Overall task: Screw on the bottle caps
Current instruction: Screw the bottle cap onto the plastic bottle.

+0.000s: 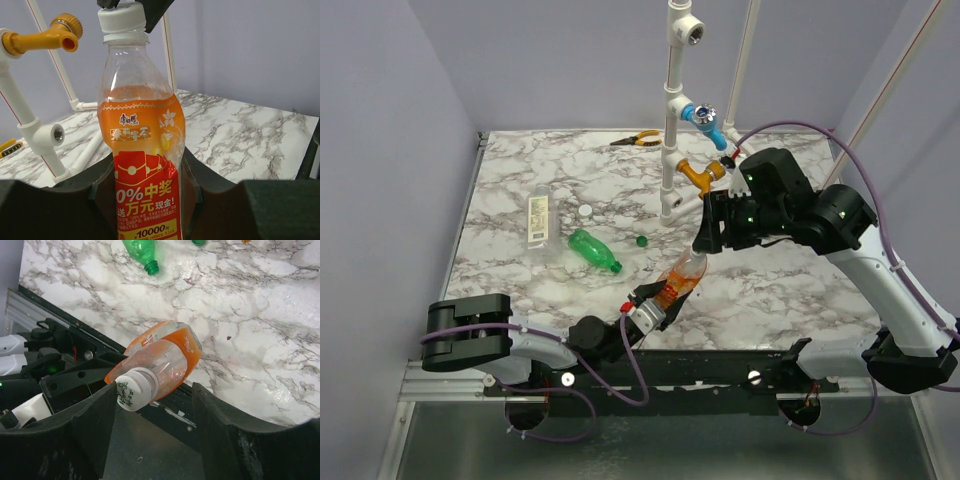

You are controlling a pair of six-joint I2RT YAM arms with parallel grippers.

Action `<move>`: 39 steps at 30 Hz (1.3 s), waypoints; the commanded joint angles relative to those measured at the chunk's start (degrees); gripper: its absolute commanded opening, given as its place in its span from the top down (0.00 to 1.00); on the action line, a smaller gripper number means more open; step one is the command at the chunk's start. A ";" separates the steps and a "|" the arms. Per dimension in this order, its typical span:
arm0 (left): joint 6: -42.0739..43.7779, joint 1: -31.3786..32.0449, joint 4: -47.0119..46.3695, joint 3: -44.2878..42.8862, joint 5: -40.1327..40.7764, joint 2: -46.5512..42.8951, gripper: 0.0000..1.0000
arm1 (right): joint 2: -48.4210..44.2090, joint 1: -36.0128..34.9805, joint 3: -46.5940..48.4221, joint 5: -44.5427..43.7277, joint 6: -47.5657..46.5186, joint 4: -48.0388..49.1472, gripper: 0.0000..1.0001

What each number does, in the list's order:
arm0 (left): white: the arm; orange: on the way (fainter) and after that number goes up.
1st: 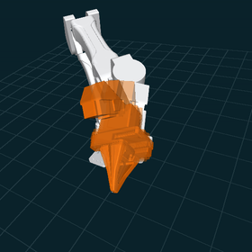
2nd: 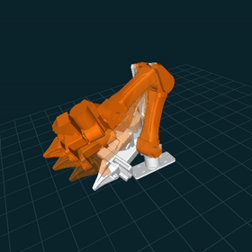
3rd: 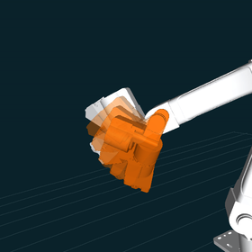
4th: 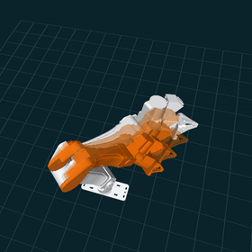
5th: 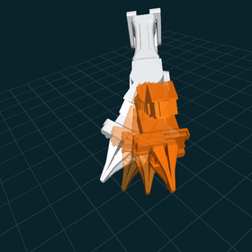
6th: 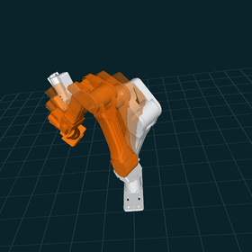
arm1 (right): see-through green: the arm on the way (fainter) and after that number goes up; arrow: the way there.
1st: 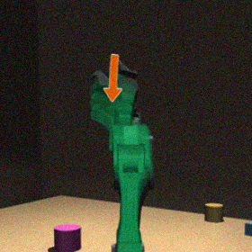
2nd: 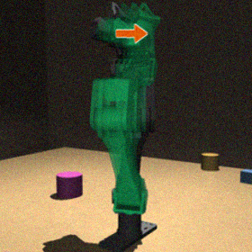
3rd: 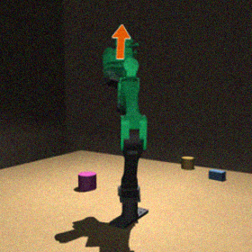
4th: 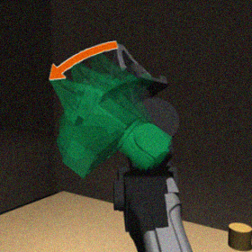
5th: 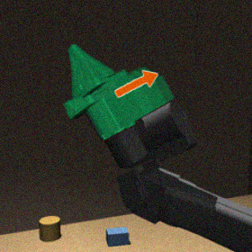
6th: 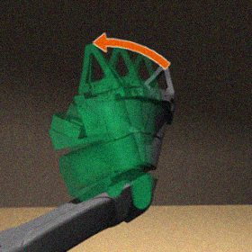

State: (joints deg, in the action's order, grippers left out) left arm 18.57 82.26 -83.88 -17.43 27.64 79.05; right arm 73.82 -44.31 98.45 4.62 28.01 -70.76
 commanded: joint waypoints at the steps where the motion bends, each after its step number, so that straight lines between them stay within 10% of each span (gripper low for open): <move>1: -1.32 0.39 -1.59 0.29 -1.18 -0.97 1.00 | -0.39 -0.40 0.87 -3.52 0.71 -1.26 0.36; 39: 0.94 0.31 -1.07 0.92 0.93 -4.89 1.00 | -3.14 -0.33 -3.75 -8.59 5.33 -3.26 0.40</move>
State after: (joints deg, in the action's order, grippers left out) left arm 18.96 82.30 -80.51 -16.43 27.68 76.79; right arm 71.66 -44.31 96.01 -2.04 33.01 -72.07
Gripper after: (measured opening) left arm 0.410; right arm 0.606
